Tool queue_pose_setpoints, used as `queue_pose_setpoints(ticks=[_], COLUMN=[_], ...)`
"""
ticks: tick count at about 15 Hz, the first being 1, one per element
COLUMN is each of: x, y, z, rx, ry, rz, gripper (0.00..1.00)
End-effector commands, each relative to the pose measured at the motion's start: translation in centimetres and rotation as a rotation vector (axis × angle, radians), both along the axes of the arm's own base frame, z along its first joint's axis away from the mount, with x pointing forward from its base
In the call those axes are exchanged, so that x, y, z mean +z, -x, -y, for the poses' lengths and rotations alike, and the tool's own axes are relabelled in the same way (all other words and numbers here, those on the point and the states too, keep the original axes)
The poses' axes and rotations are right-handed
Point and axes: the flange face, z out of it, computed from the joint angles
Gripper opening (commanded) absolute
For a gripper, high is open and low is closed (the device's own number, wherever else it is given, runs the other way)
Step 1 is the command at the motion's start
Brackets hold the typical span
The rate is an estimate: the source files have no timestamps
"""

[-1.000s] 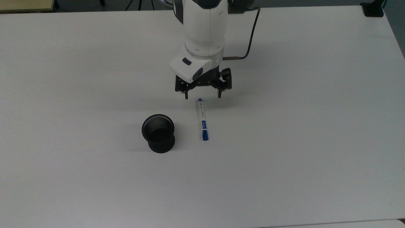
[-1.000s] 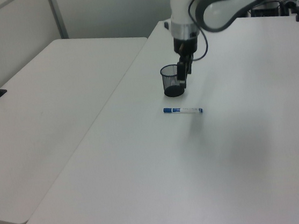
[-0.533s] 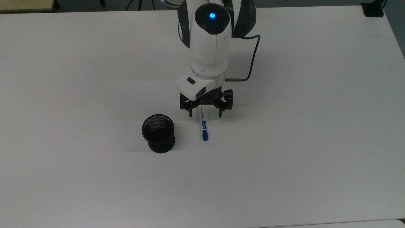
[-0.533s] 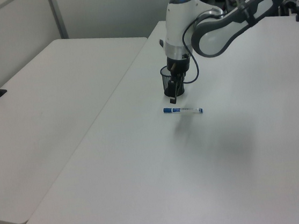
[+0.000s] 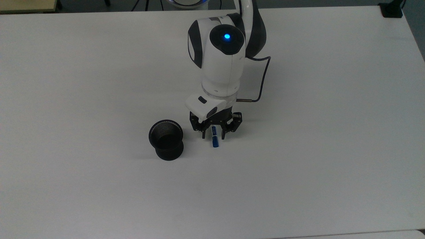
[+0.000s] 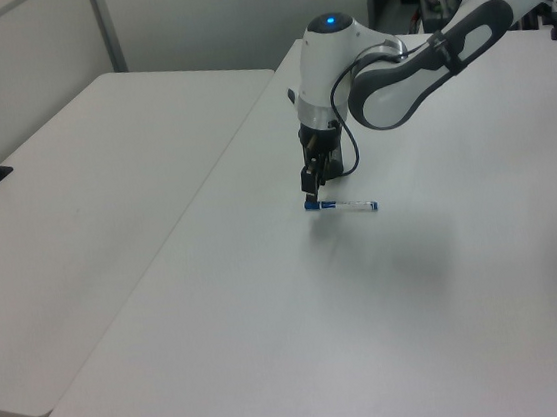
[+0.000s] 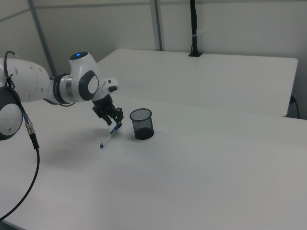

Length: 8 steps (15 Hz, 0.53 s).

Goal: Insert the marker
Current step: 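Lower the gripper and close it around the marker's blue cap end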

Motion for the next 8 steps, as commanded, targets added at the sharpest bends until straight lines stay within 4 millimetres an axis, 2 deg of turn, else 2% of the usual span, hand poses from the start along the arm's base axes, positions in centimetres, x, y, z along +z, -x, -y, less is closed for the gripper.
queue_pose_setpoints(ticks=[1, 3, 6, 7, 8], x=[-2.29, -3.05, -3.05, -2.96, -3.03], y=[-0.46, -0.45, -0.43, -0.47, -0.44], z=[-1.28, -1.72, -1.83, -1.84, -1.83], rx=[-0.016, -0.009, -0.009, -0.008, -0.008], ry=[0.040, 0.047, 0.049, 0.048, 0.048], rz=[0.012, 0.007, 0.008, 0.011, 0.009], gripper=[0.53, 0.52, 0.25, 0.13, 0.12])
